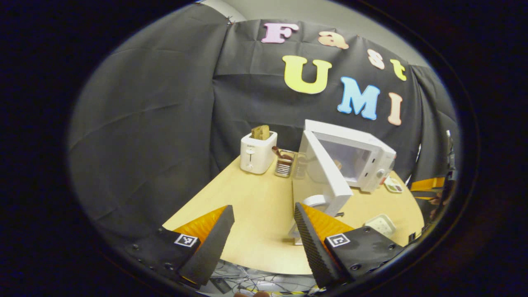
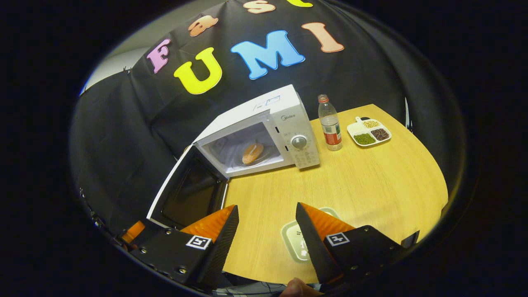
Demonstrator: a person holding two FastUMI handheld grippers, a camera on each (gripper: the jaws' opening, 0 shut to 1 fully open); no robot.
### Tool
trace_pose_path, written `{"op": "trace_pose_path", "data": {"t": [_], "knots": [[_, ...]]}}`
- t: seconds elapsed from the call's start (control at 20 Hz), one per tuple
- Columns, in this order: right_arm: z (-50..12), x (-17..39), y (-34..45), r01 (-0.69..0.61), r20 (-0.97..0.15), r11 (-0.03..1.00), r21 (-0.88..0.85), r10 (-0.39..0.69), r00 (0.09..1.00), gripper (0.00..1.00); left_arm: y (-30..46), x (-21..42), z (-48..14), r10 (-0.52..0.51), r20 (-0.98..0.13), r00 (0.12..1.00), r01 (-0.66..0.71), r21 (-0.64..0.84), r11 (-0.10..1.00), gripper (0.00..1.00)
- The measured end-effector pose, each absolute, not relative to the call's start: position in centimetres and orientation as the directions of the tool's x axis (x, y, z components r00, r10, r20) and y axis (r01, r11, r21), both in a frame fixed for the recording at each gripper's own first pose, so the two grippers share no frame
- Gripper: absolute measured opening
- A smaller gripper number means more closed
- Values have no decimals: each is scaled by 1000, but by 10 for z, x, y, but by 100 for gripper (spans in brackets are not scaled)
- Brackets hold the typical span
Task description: Open the microwave oven with the left hand, put the food in, and close the microwave oven.
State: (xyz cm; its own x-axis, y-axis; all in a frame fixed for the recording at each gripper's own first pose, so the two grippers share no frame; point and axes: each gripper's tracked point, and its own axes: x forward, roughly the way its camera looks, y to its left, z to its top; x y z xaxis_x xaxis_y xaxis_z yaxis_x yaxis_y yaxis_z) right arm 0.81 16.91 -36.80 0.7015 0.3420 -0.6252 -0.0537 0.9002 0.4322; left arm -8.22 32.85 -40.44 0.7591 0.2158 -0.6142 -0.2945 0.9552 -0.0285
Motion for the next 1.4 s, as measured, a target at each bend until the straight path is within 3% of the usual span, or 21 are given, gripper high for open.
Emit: {"op": "trace_pose_path", "data": {"t": [0.05, 0.1, 0.25, 0.55, 0.9, 1.3, 1.35, 1.4], "knots": [[-365, 0, 157, -70, -625, 899, 432, 355, 695, 86, 322, -69, -410, 218, -620, 753, -284, -7, 959, 94], [-362, -8, 143, -84, -621, 899, 430, 362, 695, 86, 314, -58, -416, 214, -627, 749, -264, 14, 964, 98], [-357, -27, 102, -108, -607, 903, 415, 364, 707, 86, 307, -40, -440, 255, -677, 690, -228, 131, 965, 95], [-364, -46, 41, -42, -642, 933, 356, 277, 715, 86, 232, 9, -437, 107, -658, 745, -93, 56, 994, 92], [-325, -8, 35, 40, -651, 972, 233, 125, 749, 86, 152, 99, -447, -147, -579, 802, 112, -95, 989, 92], [-241, 16, 43, 21, -590, 979, 205, 107, 800, 86, 107, 170, -470, -232, -544, 806, 194, -126, 973, 95], [-231, 13, 38, 24, -579, 979, 203, 100, 810, 86, 98, 179, -470, -237, -541, 807, 212, -110, 971, 100], [-227, 12, 33, 32, -572, 979, 201, 91, 815, 86, 89, 189, -473, -241, -539, 807, 225, -98, 970, 96]]}}
